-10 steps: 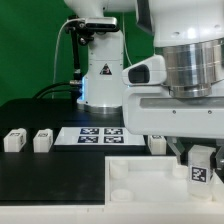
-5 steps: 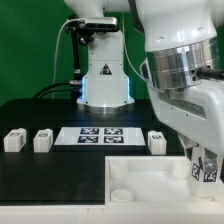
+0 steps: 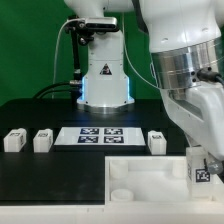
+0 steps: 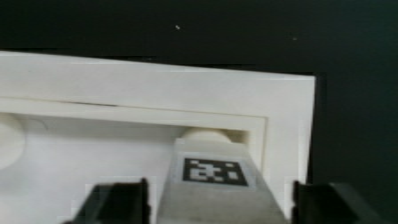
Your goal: Assemble one leg
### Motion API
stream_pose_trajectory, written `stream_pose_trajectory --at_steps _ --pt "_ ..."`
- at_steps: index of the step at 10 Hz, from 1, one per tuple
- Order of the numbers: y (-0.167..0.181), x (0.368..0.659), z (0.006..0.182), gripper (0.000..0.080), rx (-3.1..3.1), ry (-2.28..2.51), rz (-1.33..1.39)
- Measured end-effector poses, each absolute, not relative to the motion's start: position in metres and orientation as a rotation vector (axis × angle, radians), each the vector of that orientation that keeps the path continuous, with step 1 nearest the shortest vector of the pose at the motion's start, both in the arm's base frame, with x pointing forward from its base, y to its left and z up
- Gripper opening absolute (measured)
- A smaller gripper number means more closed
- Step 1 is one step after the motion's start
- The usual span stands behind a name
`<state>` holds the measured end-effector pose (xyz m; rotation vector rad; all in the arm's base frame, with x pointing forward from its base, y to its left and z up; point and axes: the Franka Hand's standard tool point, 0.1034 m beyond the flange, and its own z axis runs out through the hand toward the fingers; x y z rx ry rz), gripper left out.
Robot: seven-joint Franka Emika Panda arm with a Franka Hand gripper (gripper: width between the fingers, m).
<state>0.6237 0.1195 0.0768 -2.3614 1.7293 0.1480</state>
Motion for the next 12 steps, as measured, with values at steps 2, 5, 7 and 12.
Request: stream_pose_trajectory --at_steps 2,5,7,12 --pt "0.121 0.622 0.075 0.0629 -2.565 1.445 0.100" --pt "0.120 0.622 0.075 0.0649 -2.800 0.943 0.036" --pt "0.117 0.625 0.077 0.0648 -2.940 0.526 -0.004" --pt "0.115 0.632 0.074 0.0442 -3.018 0.203 -0.060"
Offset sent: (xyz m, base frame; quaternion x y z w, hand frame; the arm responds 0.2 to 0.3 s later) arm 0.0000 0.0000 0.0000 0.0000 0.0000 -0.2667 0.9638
